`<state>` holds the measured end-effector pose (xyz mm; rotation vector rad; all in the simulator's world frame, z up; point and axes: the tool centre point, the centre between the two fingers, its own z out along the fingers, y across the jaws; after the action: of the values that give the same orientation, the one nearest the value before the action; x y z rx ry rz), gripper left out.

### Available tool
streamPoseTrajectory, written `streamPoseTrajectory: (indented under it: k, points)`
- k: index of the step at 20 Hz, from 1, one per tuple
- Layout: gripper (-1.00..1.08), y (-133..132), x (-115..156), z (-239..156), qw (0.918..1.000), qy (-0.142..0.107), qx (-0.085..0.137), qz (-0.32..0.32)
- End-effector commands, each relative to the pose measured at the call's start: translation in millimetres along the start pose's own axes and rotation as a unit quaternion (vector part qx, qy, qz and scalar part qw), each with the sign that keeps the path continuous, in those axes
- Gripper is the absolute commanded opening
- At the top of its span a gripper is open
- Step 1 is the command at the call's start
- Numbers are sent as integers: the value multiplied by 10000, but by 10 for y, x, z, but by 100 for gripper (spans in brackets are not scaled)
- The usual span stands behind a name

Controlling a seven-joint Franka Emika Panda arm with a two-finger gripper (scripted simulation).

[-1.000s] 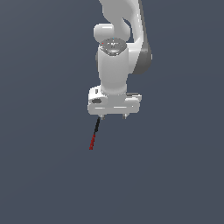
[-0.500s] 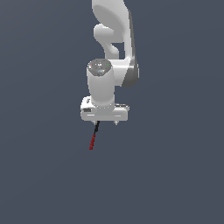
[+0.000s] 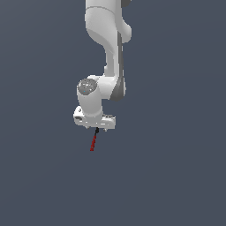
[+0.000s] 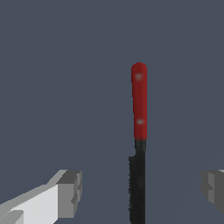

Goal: Pick up the object and move it to a goal position.

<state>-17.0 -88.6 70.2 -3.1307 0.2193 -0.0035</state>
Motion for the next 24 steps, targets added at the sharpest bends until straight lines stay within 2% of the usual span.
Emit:
streamPoseTrajectory:
  k: [1, 9, 18, 23, 24]
  points:
    - [100, 69, -22, 88, 10000, -5, -12, 60]
    - [100, 86, -33, 162, 10000, -15, -15, 74]
    - [100, 96, -46, 555, 10000, -11, -17, 83]
    - [100, 97, -36, 624, 10000, -11, -17, 83]
    - [-100, 97, -36, 624, 10000, -11, -17, 83]
